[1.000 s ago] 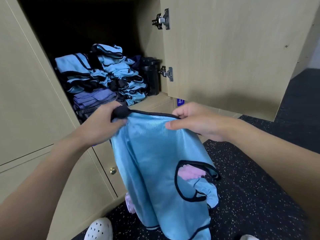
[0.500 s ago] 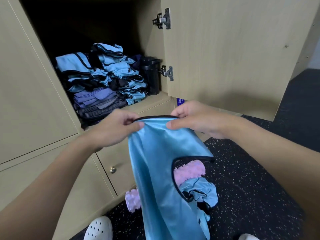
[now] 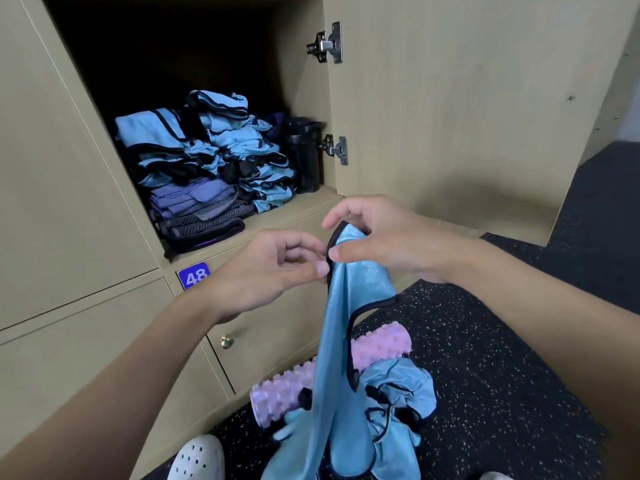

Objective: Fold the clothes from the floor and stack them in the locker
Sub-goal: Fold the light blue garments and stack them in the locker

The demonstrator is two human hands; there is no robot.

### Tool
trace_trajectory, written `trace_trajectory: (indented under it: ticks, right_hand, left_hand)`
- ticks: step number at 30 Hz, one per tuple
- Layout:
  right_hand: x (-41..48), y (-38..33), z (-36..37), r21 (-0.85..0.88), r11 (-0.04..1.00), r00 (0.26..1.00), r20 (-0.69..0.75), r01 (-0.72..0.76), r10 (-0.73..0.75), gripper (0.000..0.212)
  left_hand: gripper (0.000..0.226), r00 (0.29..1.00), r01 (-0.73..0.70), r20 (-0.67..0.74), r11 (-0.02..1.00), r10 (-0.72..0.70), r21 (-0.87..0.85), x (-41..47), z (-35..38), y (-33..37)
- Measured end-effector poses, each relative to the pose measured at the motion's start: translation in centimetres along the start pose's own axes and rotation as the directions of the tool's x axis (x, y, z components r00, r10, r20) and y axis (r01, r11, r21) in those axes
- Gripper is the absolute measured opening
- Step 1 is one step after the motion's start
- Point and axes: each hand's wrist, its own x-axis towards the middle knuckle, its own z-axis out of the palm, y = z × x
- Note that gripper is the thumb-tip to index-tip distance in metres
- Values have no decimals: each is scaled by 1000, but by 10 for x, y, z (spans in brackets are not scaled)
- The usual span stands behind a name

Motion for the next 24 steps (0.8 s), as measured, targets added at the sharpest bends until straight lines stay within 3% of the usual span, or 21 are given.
trace_trajectory:
  ticks: [4, 8, 12, 16, 18, 21, 24]
  right_hand:
    - [-1, 4, -2, -19, 1000, 998, -57, -17, 16, 43]
    - [-2, 4, 1, 1, 1000, 999, -49, 6, -6, 53]
    - [-3, 1, 9, -28, 998, 998, -29, 59, -59, 58]
    - [-5, -1, 15, -50, 997, 998, -37, 57, -59, 60]
    - [-5, 0, 16, -50, 998, 998, -38, 41, -43, 54]
    - [-6, 0, 20, -167, 985, 998, -47, 33, -42, 21]
    - [-4, 1, 24, -180, 982, 991, -113, 47, -69, 20]
  left_hand:
    - [10, 987, -28, -158, 999, 21, -41, -1, -3, 4]
    - [45, 993, 5, -119, 998, -12, -64, -3, 4, 7]
    - [11, 980, -17, -201, 998, 5, -54, 0, 14, 8]
    - [12, 972, -56, -233, 997, 43, -49, -3, 11, 10]
    - [13, 958, -97, -273, 994, 83, -40, -5, 8, 13]
    - [17, 905, -154, -411, 985, 111, -75, -7, -3, 17]
    - [14, 849, -144, -520, 989, 100, -45, -8, -11, 19]
